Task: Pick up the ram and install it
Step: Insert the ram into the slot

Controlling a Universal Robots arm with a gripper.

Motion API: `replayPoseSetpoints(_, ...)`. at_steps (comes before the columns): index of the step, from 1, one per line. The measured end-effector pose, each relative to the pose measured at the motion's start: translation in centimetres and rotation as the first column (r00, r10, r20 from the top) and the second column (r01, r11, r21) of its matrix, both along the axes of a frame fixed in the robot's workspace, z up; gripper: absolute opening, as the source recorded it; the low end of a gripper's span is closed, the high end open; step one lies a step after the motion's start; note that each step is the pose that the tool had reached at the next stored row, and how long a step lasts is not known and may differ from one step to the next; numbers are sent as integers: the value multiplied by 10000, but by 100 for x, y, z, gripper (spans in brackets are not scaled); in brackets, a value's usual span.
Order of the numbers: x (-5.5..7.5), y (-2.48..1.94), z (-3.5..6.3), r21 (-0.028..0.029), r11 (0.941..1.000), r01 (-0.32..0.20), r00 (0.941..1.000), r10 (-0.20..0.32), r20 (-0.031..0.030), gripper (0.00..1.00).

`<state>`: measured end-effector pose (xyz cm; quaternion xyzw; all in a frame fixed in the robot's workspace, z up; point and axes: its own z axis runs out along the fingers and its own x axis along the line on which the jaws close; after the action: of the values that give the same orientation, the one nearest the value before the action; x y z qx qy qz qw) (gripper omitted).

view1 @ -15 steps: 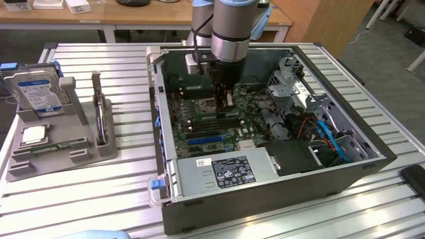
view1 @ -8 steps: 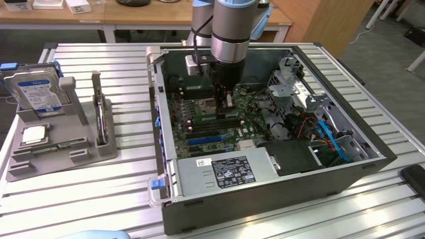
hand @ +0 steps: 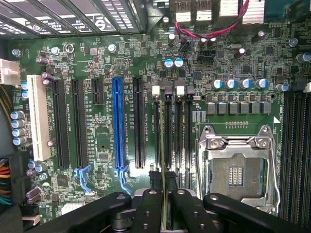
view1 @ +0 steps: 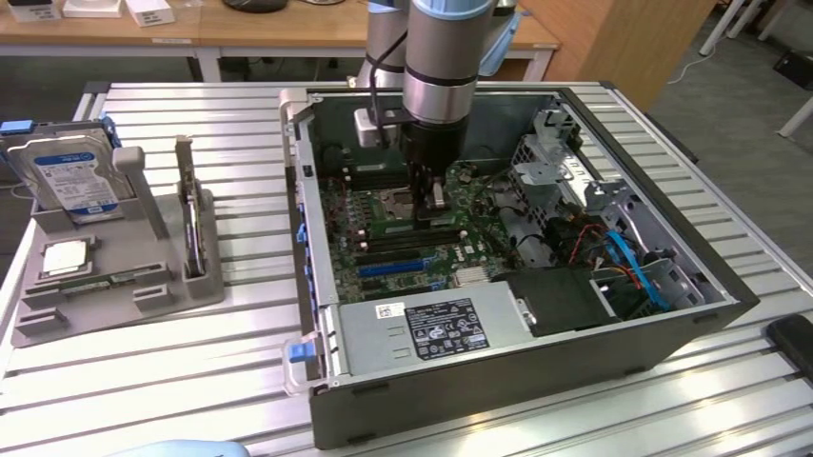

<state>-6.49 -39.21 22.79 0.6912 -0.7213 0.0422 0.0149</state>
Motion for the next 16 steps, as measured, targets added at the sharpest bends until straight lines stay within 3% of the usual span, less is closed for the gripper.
replayPoseSetpoints(16,0,-27,-35,1,10000,8,10000,-8,0,14)
